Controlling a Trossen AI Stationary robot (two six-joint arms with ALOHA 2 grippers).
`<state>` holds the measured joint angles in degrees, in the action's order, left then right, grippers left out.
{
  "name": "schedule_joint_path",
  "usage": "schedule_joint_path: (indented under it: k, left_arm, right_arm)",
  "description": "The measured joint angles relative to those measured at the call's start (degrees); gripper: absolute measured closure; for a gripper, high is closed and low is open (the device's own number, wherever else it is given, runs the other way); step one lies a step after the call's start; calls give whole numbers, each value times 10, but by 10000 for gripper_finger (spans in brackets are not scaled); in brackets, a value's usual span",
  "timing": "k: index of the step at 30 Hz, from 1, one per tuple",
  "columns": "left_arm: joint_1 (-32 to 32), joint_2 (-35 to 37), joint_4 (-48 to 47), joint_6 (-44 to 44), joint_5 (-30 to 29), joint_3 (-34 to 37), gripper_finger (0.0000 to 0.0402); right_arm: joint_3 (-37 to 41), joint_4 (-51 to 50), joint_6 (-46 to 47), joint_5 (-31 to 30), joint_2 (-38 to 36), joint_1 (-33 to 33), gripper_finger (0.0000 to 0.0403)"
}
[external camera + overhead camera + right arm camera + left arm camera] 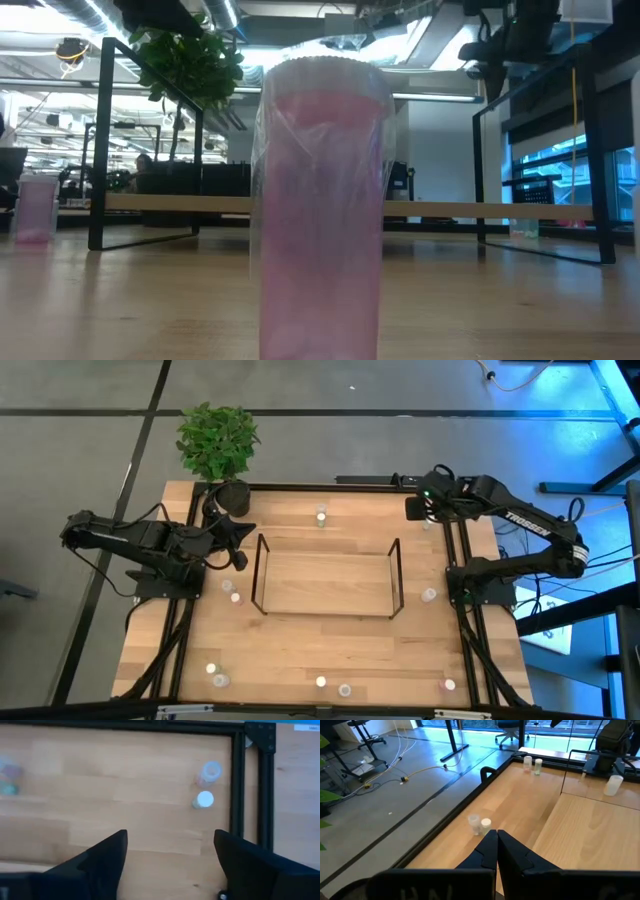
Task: Pick and place medicine bottles onto shelf by color
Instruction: Put the top right blue pill bottle on the shelf
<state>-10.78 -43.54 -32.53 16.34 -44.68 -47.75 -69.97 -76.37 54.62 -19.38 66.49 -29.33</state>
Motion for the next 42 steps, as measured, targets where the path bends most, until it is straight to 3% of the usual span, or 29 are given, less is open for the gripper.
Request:
schedule_joint_path:
  k: [14,19,27,42]
  left_arm:
    - [0,0,0,0,0,0,401]
    - [0,0,0,0,0,0,401]
    - [0,0,0,0,0,0,401]
    - [0,0,0,0,0,0,401]
  right_arm:
    - [8,-18,-131,31,61,-104,111]
    - [60,30,-152,55,61,-114,112]
    - [156,120,-191,41,61,-140,112]
    - [223,208,-192,30,61,-182,112]
